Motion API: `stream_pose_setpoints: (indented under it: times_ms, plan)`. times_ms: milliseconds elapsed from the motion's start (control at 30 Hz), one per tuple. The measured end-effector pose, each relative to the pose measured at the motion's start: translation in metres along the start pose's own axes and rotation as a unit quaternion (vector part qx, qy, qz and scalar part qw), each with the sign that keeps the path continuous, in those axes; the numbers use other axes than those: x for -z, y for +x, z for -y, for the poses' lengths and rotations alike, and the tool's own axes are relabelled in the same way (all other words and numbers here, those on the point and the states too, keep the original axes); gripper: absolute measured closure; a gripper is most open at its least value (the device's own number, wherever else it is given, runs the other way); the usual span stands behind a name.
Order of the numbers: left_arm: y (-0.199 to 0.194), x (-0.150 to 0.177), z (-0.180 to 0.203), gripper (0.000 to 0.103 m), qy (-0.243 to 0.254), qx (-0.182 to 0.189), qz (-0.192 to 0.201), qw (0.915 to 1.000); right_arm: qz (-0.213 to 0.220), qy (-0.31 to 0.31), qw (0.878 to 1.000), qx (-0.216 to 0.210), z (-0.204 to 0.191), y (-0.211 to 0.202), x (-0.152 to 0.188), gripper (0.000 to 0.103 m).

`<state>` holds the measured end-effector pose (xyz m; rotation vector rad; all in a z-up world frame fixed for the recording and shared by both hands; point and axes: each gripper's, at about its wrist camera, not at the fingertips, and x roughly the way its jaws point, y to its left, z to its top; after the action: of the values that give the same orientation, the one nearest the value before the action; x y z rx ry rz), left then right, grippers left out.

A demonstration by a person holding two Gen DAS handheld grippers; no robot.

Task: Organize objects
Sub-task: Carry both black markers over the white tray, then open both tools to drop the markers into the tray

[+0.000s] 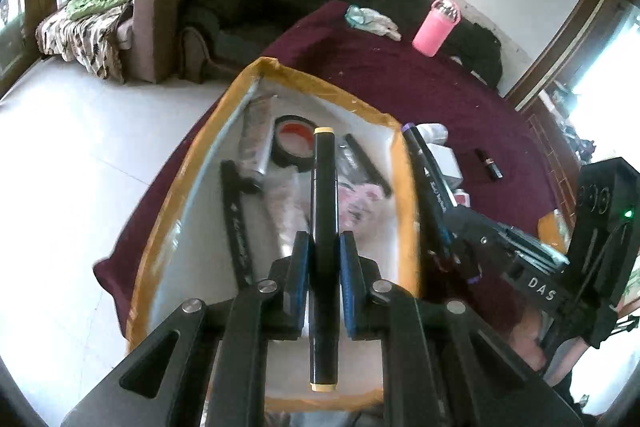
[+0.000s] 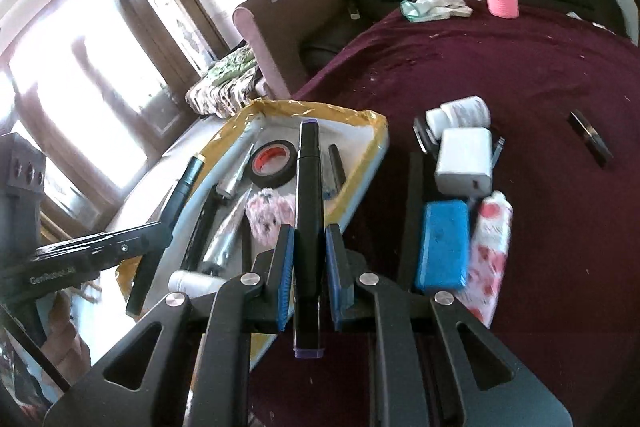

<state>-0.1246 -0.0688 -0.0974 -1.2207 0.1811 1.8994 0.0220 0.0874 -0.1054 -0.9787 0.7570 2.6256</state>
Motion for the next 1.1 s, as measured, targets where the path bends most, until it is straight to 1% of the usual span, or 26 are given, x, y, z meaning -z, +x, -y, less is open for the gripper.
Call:
stream_pose_setpoints:
  times_ms: [67,133,433,667,833,1100]
  plan:
    - [0.007,-0.005,-0.003,0.091,0.005,-0.01,-0.007,0.9999,-0.006,-0.006,1.0,-0.001,-0.003,0.011,-0.006,0.09]
    - [0.012,-0.01,-0.005,0.091,0.016,-0.011,-0.011,0.9997,-0.013,-0.009,1.0,-0.004,-0.004,0.02,-0.011,0.09]
    - [0.037,-0.026,-0.01,0.091,0.032,-0.024,-0.046,0.9981,-0.041,-0.007,0.999,-0.01,-0.001,0.052,-0.029,0.09]
    - [0.05,-0.029,-0.005,0.091,0.062,-0.03,-0.065,0.9955,-0.052,-0.024,0.998,0.002,-0.006,0.072,-0.038,0.09]
    - [0.057,-0.028,-0.009,0.091,0.062,-0.035,-0.075,0.9946,-0.062,-0.033,0.998,0.007,-0.003,0.083,-0.042,0.09]
    - [0.059,-0.03,-0.013,0.091,0.052,-0.023,-0.077,0.9954,-0.07,-0.05,0.996,0.009,-0.008,0.093,-0.039,0.09]
